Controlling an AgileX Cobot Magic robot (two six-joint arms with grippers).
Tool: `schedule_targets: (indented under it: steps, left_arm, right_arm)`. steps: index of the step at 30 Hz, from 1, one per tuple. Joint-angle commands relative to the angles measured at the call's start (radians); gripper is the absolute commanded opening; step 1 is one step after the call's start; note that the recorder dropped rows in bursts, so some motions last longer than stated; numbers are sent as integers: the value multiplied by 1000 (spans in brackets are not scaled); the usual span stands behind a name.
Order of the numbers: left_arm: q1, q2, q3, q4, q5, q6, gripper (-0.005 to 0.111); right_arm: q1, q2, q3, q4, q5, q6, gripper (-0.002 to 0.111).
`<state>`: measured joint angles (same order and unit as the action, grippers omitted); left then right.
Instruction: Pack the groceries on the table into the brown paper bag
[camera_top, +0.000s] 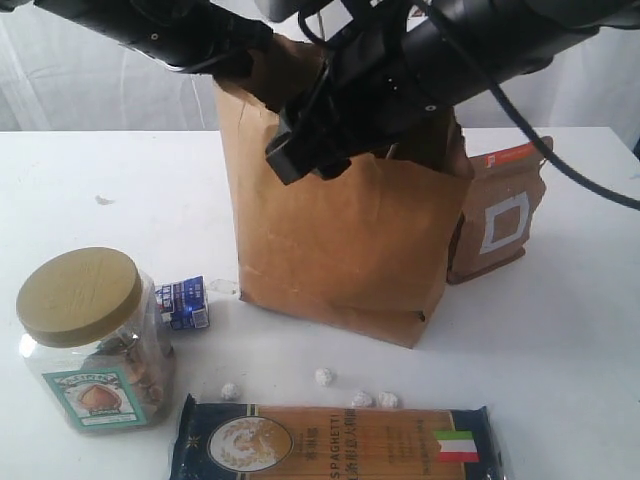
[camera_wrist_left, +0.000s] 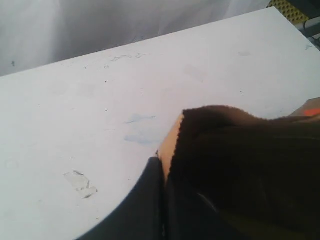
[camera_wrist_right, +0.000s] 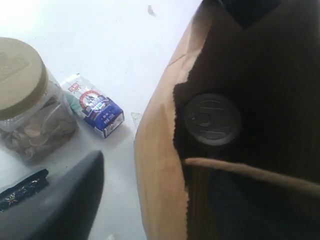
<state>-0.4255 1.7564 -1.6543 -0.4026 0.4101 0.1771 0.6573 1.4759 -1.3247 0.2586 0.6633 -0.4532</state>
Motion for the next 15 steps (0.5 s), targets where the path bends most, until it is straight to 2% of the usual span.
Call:
schedule_targets:
  steps: [1,7,15]
  left_arm:
    - [34,-16,-23,-11,-31,3,0]
    - [87,-16,-23,-8,4,3,0]
    - [75,-14,-23,-8,22,3,0]
  right_arm:
    - [0,36,-37,-25,28,22,70]
    - [0,17,-51,-27,17,50,69]
    - [0,9,-51,-23,16,113,64]
